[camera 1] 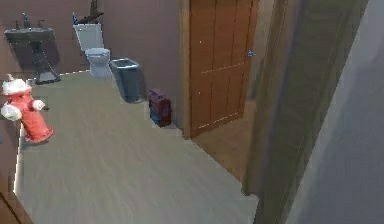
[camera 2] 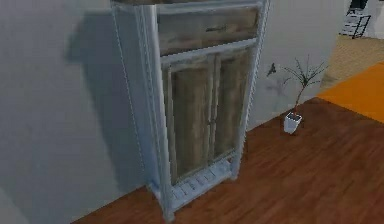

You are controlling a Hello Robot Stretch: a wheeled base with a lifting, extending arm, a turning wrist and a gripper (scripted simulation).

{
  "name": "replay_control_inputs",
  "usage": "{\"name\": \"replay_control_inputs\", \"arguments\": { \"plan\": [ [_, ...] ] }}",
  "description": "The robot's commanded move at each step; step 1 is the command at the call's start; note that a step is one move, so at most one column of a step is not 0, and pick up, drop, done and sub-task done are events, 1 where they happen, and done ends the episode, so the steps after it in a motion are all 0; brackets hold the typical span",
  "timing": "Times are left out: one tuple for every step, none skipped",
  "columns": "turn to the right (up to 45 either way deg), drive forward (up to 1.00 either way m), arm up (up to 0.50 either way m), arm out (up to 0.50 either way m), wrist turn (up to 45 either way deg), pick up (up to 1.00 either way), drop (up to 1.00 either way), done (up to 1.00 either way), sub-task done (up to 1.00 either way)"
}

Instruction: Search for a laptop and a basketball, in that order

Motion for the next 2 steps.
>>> {"name": "replay_control_inputs", "arguments": {
  "plan": [
    [-3.0,0.00,0.00,0.00,0.0,0.00,0.00,0.00,0.00],
    [0.0,0.50,0.00,0.00,0.0,0.00,0.00,0.00,0.00]
  ]
}}
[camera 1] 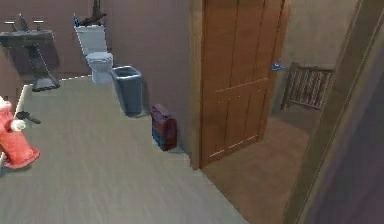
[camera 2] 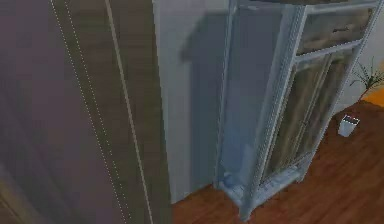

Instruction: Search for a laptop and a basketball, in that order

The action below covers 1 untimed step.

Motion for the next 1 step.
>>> {"name": "replay_control_inputs", "arguments": {
  "plan": [
    [-45.0,0.00,0.00,0.00,0.0,0.00,0.00,0.00,0.00]
  ]
}}
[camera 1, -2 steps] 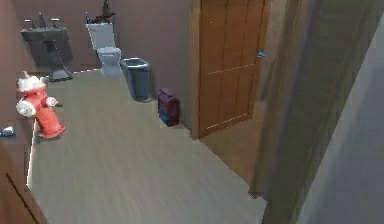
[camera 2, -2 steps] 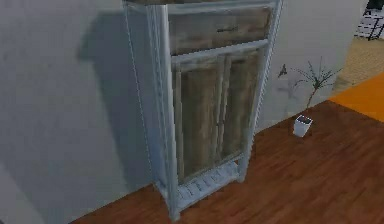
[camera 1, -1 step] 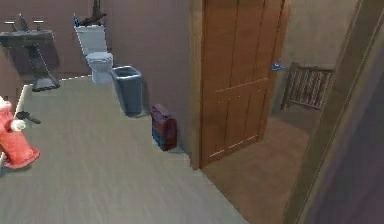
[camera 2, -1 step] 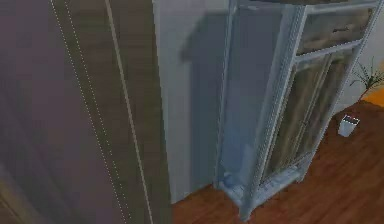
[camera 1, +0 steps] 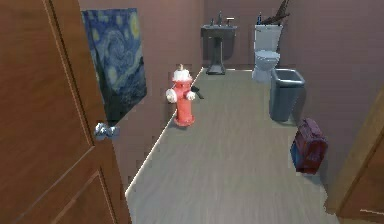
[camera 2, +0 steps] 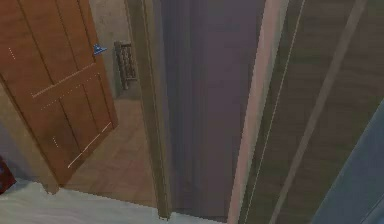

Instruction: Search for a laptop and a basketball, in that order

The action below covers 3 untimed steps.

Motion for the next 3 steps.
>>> {"name": "replay_control_inputs", "arguments": {
  "plan": [
    [-9.0,0.00,0.00,0.00,0.0,0.00,0.00,0.00,0.00],
    [0.0,0.05,0.00,0.00,0.0,0.00,0.00,0.00,0.00],
    [45.0,0.00,0.00,0.00,0.0,0.00,0.00,0.00,0.00]
  ]
}}
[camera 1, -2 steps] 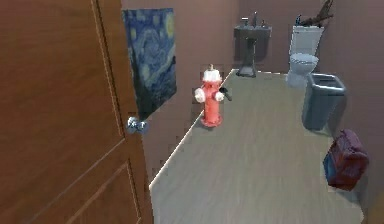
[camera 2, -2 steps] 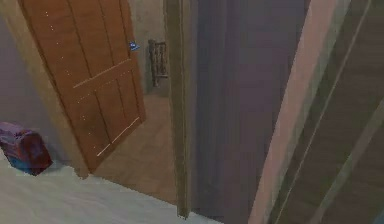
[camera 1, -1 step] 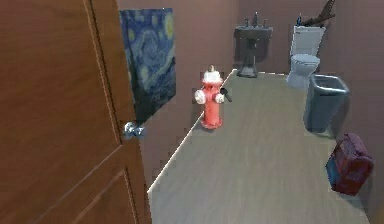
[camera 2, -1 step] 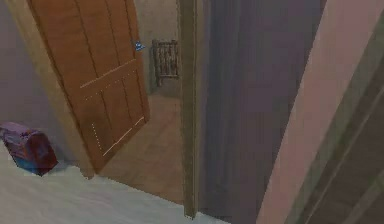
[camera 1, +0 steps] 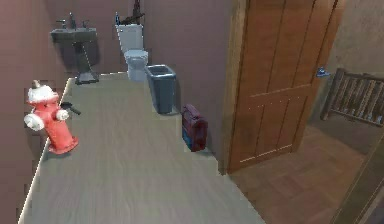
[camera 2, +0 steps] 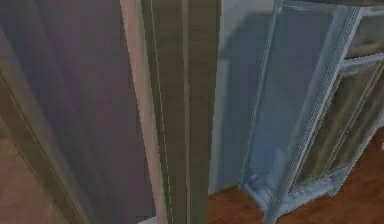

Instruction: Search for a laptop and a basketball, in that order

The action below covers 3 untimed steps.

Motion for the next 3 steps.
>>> {"name": "replay_control_inputs", "arguments": {
  "plan": [
    [21.0,0.00,0.00,0.00,0.0,0.00,0.00,0.00,0.00],
    [0.0,0.90,0.00,0.00,0.0,0.00,0.00,0.00,0.00],
    [42.0,0.00,0.00,0.00,0.0,0.00,0.00,0.00,0.00]
  ]
}}
